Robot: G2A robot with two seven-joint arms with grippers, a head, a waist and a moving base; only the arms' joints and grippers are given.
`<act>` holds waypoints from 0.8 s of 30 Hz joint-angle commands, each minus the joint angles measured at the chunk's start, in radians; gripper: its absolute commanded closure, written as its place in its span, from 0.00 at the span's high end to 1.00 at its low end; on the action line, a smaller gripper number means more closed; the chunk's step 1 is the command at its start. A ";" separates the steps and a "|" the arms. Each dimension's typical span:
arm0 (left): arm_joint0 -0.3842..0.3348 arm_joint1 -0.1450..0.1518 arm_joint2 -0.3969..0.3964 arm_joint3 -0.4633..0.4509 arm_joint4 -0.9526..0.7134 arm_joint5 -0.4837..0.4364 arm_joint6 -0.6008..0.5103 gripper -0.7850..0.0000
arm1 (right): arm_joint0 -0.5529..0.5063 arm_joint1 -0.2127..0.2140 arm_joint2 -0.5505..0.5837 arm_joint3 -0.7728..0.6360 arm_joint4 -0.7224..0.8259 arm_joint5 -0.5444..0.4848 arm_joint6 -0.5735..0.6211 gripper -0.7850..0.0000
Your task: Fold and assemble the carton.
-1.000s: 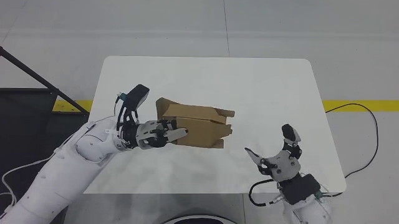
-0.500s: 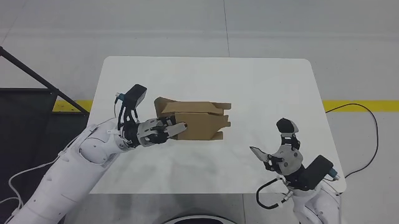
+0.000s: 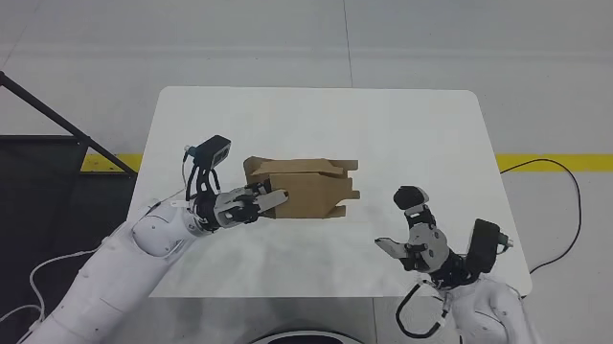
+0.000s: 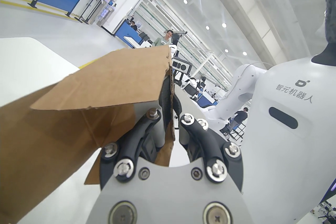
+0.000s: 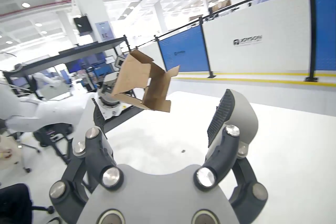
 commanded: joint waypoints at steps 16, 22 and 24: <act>0.087 -0.049 -0.101 -0.010 -0.057 0.000 -0.133 0.00 | 0.111 0.038 -0.005 0.037 0.516 -0.045 0.432 1.00; 0.087 -0.049 -0.101 -0.010 -0.057 0.000 -0.133 0.00 | 0.110 0.037 -0.008 0.033 0.517 -0.030 0.430 1.00; 0.087 -0.049 -0.101 -0.010 -0.057 0.000 -0.133 0.00 | 0.108 0.036 -0.019 0.028 0.534 -0.010 0.434 1.00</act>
